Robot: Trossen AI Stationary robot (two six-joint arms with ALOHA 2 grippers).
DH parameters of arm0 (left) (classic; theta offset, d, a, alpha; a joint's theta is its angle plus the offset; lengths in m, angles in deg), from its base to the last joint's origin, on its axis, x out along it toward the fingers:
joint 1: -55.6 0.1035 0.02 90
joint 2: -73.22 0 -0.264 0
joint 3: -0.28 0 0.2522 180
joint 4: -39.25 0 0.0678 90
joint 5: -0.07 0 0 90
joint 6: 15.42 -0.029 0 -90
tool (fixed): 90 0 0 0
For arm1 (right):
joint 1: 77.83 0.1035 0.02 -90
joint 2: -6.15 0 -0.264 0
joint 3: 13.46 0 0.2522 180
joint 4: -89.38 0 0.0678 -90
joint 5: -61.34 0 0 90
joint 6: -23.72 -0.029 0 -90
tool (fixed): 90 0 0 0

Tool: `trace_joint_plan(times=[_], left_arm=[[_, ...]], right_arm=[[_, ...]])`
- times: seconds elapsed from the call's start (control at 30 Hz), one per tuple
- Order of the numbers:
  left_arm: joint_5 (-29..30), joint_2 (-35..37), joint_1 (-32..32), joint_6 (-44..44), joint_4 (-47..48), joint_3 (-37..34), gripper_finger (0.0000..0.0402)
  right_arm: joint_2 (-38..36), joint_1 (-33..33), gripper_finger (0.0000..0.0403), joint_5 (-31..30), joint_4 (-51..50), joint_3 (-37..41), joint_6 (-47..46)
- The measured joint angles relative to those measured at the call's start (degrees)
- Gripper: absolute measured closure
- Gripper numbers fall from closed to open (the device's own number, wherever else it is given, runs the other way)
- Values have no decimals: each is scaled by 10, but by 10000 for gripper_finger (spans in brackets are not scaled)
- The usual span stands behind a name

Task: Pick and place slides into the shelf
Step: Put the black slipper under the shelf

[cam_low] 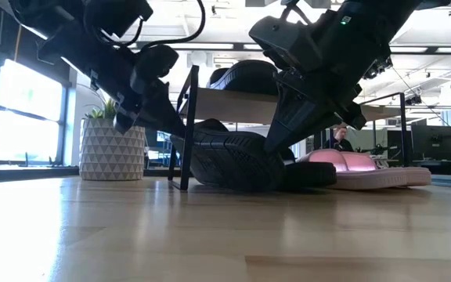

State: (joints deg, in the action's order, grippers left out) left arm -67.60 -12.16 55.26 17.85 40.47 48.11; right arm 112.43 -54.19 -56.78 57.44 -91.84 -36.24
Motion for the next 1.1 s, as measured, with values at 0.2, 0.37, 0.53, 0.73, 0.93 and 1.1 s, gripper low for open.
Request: trace_joint_plan(times=[0.2, 0.37, 0.53, 0.73, 0.93, 1.1], left_arm=[[25, -7, -1, 2, -2, 0, 401], [28, -8, 17, 5, 4, 0, 401], [14, -27, 44, 17, 10, 0, 401], [-10, -46, 61, 22, 11, -1, 401], [-5, -46, 63, 22, 29, 0, 401], [-1, -46, 77, 34, 65, 0, 401]], right_arm=[[3, 0, 403, 1, 4, 0, -2], [9, 0, 403, 0, 17, -1, 0], [9, 0, 403, 1, 21, -1, 5], [9, 0, 403, 7, 19, -1, -2], [9, 1, 403, -2, 9, -1, -5], [8, 2, 403, -6, -14, -1, 4]])
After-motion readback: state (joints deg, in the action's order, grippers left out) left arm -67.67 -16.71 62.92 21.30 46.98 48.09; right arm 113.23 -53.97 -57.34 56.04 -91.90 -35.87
